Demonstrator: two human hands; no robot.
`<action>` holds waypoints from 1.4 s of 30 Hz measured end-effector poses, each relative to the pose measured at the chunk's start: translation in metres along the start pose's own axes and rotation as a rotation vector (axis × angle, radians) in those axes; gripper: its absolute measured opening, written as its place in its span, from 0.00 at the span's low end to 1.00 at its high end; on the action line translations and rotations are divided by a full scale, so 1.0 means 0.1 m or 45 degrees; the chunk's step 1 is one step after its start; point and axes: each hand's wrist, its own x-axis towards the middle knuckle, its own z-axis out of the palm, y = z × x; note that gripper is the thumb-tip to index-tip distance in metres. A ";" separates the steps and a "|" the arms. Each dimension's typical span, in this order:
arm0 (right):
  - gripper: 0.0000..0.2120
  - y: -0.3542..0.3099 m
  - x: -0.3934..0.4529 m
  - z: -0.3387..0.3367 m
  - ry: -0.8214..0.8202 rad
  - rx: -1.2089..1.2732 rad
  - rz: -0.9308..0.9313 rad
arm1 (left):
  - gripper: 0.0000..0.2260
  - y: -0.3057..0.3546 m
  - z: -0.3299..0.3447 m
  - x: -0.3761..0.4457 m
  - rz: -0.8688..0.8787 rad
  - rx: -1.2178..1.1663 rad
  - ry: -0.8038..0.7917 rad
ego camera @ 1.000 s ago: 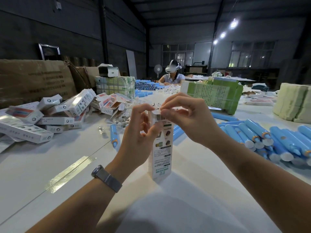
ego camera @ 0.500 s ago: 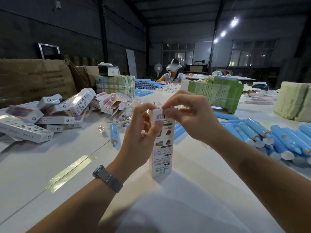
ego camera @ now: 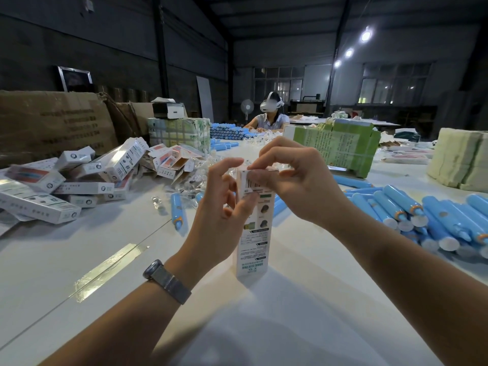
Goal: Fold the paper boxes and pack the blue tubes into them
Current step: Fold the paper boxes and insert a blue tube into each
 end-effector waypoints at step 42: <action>0.05 -0.19 0.09 -0.22 -0.220 -0.345 -0.141 | 0.20 -0.04 -0.01 -0.01 0.162 0.102 -0.016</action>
